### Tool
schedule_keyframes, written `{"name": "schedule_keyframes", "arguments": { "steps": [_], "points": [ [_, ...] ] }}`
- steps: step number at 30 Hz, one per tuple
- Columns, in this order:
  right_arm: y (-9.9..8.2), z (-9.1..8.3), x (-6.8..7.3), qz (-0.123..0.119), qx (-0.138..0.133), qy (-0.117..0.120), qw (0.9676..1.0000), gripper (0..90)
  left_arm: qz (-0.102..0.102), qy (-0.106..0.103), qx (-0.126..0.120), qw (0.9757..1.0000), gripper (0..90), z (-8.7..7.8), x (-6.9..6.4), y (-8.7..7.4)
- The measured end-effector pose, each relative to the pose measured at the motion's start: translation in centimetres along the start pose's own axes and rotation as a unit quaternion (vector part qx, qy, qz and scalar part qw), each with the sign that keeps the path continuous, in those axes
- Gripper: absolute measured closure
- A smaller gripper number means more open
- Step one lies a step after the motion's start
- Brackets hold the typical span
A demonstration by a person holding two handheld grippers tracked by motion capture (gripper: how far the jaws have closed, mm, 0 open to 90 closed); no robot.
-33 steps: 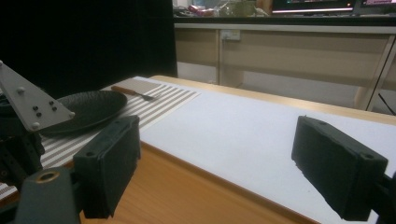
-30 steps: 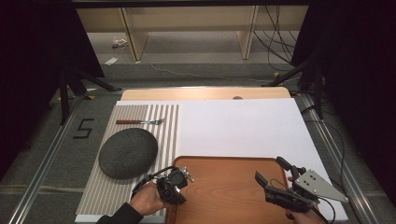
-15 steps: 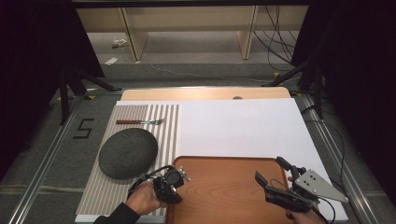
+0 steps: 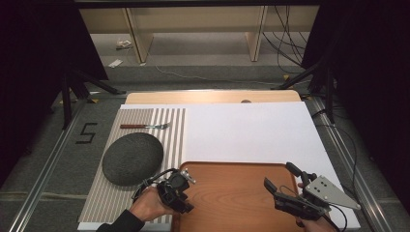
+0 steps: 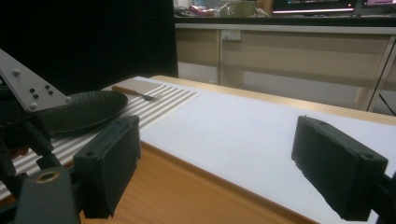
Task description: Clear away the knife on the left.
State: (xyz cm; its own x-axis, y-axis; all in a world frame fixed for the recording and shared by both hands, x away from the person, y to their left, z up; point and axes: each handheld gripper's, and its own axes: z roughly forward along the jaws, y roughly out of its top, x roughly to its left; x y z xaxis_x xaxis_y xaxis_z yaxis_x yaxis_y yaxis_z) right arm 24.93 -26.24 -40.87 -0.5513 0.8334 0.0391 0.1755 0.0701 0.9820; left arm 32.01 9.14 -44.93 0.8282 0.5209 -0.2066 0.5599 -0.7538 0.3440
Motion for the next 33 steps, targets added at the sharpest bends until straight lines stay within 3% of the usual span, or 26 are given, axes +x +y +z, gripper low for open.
{"name": "schedule_keyframes", "arguments": {
  "steps": [4,10,12,14,16,18,21,24,25,32,33],
  "points": [
    [0.0,0.0,0.0,0.0,0.0,0.0,1.0,16.5,0.007,-0.001,-0.019,0.9998,39.9,-0.2,-0.2,0.1],
    [0.0,0.0,0.0,0.0,0.0,0.0,1.0,16.5,0.009,-0.004,-0.07,0.9975,24.0,-0.8,-0.3,0.2],
    [0.0,0.0,0.0,0.0,0.0,0.0,1.0,16.5,0.013,-0.002,-0.093,0.9956,21.3,-1.2,-0.3,0.3],
    [0.0,0.0,0.0,0.0,0.0,0.0,1.0,16.5,0.014,-0.002,-0.123,0.9922,19.9,-1.6,-0.4,0.3],
    [0.0,0.0,0.0,0.0,0.0,0.0,1.0,16.5,0.013,-0.003,-0.152,0.9882,18.3,-2.1,-0.5,0.3],
    [0.0,0.0,0.0,0.0,0.0,0.0,1.0,16.5,0.016,0.001,-0.188,0.982,17.1,-2.6,-0.6,0.2],
    [0.0,0.0,0.0,0.0,0.0,0.0,1.0,16.5,0.016,-0.002,-0.223,0.9746,16.3,-3.2,-0.6,0.1],
    [0.0,0.0,0.0,0.0,0.0,0.0,1.0,16.5,0.015,-0.006,-0.267,0.9637,16.3,-3.9,-0.7,-0.2],
    [0.0,0.0,0.0,0.0,0.0,0.0,1.0,16.5,0.015,-0.008,-0.275,0.9613,16.3,-4.0,-0.7,-0.2],
    [0.0,0.0,0.0,0.0,0.0,0.0,1.0,16.5,0.032,-0.005,-0.348,0.937,15.8,-5.2,-1.0,-0.9],
    [0.0,0.0,0.0,0.0,0.0,0.0,1.0,16.5,0.031,-0.003,-0.354,0.9346,15.5,-5.3,-1.0,-1.0]
  ]
}}
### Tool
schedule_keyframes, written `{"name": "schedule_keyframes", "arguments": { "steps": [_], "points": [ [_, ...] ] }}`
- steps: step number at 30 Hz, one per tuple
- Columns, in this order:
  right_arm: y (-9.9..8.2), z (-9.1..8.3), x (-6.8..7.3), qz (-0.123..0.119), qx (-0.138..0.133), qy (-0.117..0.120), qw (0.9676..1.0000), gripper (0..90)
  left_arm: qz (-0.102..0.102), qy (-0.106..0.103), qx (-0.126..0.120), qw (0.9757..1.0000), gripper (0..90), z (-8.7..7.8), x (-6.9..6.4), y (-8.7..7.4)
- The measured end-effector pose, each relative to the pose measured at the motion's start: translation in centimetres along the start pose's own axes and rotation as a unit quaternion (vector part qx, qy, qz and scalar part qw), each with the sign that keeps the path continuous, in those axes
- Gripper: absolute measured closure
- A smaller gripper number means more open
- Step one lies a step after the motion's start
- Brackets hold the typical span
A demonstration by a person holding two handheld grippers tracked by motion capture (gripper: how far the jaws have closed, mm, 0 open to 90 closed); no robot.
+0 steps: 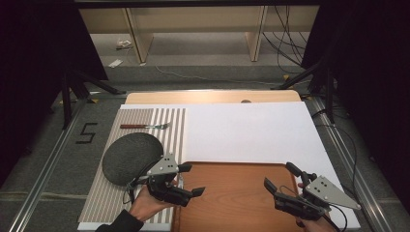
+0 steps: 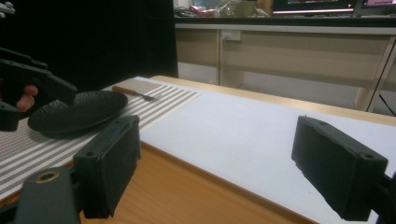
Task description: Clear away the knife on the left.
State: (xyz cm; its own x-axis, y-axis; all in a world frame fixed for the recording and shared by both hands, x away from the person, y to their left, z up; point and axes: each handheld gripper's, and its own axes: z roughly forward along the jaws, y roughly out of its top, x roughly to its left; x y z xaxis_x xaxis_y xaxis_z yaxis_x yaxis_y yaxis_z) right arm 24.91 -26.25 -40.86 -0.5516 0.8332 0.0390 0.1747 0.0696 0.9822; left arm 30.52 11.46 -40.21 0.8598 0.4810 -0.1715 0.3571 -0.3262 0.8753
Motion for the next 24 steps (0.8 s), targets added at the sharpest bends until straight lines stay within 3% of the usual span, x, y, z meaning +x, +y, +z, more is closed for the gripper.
{"name": "schedule_keyframes", "arguments": {
  "steps": [2,9,17,24],
  "points": [
    [0.0,0.0,0.0,0.0,0.0,0.0,1.0,16.5,0.0,0.002,-0.019,0.9998,15.4,-0.3,0.0,0.0],
    [0.0,0.0,0.0,0.0,0.0,0.0,1.0,16.5,0.006,0.015,-0.049,0.9987,15.5,-1.1,0.1,-0.2],
    [0.0,0.0,0.0,-0.001,0.001,-0.002,1.0,16.5,-0.011,0.018,-0.082,0.9964,15.5,-1.8,0.2,-0.6],
    [0.1,0.0,0.1,-0.003,0.002,-0.001,1.0,16.5,-0.013,0.03,-0.091,0.9953,15.5,-2.3,0.0,-1.0]
  ]
}}
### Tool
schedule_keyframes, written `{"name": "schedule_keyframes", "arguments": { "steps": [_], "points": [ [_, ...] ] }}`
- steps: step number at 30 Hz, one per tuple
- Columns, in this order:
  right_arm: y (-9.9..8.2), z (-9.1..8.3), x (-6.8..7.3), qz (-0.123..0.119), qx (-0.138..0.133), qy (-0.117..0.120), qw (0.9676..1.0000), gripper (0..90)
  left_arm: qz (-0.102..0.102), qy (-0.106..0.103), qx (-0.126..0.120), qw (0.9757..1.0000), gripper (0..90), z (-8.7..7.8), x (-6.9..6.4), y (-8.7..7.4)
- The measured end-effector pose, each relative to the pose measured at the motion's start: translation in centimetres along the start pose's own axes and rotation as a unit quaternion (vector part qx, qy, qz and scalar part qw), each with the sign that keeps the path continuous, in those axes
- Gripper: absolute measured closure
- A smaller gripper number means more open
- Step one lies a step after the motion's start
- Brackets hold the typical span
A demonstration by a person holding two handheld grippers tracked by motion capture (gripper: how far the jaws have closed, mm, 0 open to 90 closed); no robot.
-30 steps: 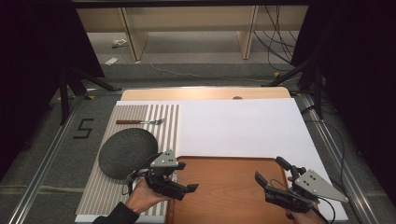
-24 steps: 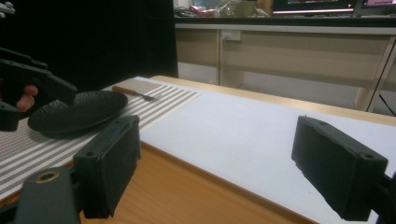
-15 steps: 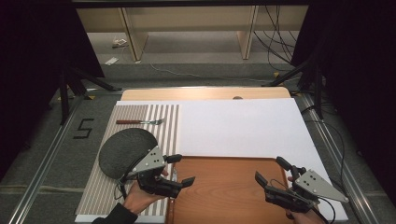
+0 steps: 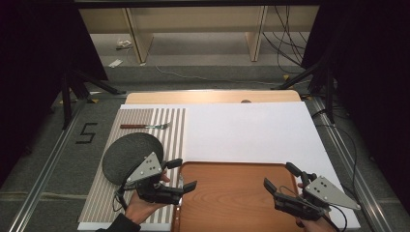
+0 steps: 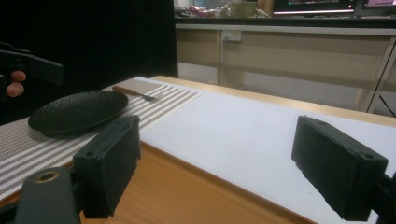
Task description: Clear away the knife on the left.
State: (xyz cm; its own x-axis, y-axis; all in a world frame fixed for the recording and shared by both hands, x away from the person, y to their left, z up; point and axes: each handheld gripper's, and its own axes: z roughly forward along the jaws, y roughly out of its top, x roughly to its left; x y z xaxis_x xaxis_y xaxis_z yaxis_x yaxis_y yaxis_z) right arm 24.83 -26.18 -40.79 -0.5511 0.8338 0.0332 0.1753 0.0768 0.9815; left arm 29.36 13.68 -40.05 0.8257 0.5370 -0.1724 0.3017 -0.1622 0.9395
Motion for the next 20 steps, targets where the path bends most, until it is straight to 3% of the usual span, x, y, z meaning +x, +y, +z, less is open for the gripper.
{"name": "schedule_keyframes", "arguments": {
  "steps": [6,20],
  "points": [
    [-0.02,0.01,-0.05,0.001,0.0,0.0,1.0,16.5,0.003,0.007,-0.011,0.9999,15.4,-0.25,-0.22,-0.22],
    [-0.03,0.06,-0.03,0.001,-0.001,0.002,1.0,16.5,0.002,0.007,-0.01,0.9999,15.3,0.13,-0.19,-0.24]
  ]
}}
